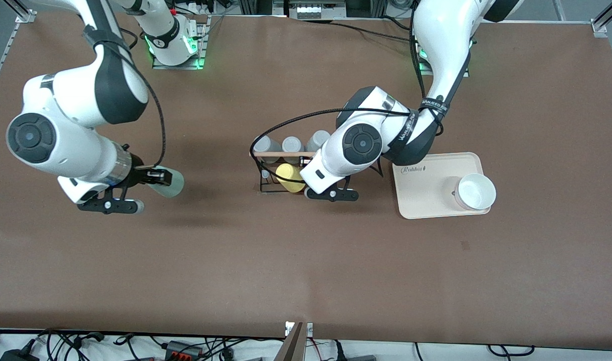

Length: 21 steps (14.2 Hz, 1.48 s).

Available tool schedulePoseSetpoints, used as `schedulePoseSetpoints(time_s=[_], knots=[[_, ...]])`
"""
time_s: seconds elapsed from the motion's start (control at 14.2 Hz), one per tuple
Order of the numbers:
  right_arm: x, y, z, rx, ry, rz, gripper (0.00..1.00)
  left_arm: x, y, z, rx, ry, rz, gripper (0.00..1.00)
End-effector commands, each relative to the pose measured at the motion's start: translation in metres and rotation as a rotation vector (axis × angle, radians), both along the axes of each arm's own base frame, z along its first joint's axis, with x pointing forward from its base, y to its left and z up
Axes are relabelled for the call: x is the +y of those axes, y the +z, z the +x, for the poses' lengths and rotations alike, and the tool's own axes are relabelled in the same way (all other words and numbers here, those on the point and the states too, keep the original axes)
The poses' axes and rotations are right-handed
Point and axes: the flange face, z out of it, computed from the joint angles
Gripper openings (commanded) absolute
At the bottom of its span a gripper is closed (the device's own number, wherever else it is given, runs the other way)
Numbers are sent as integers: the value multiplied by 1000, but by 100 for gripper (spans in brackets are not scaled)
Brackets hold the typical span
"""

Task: Hang scattered cups on rack with three cups
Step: 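Hang the blue cup with the left gripper while the right gripper approaches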

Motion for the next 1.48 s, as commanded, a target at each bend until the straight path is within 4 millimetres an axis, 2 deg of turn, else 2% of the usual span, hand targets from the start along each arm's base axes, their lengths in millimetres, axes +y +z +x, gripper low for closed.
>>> schedulePoseSetpoints(time_s=[0.0, 0.21, 0.28, 0.35, 0.42, 0.56, 0.63, 0.7, 0.85, 0.99, 1.13, 1.27, 1.41], knots=[[43, 10, -9, -1, -31, -3, 32, -5, -13, -3, -18, 9, 4, 1], [88, 7, -20, -16, -79, -11, 32, -5, -25, -3, -50, -17, 51, 6], [96, 10, -22, -21, -93, -11, 32, -4, -28, -3, -62, -28, 72, 14], [105, 6, -23, -22, -106, -13, 32, -2, -31, -1, -71, -36, 87, 31], [113, 7, -24, -39, -110, -4, 32, 3, -33, 2, -83, -48, 97, 99], [133, 0, -26, -45, -147, 29, 32, 6, -20, 7, -142, -56, 142, 100], [145, -6, -28, -46, -152, 46, 32, 16, -6, 15, -161, -36, 138, 100], [151, -9, -30, -46, -152, 50, 32, 35, 14, 26, -175, -5, 132, 100], [164, -14, -33, -53, -152, 53, 32, 106, 59, 54, -184, 80, 143, 100], [175, -20, -35, -56, -141, 57, 32, 193, 95, 74, -148, 157, 167, 100], [186, -25, -37, -70, -162, 63, 32, 242, 126, 75, -139, 109, 163, 100], [199, -33, -41, -77, -162, 66, 32, 283, 174, 58, -123, 72, 167, 100], [205, -39, -43, -70, -159, 61, 32, 294, 221, 33, -124, 75, 173, 100]])
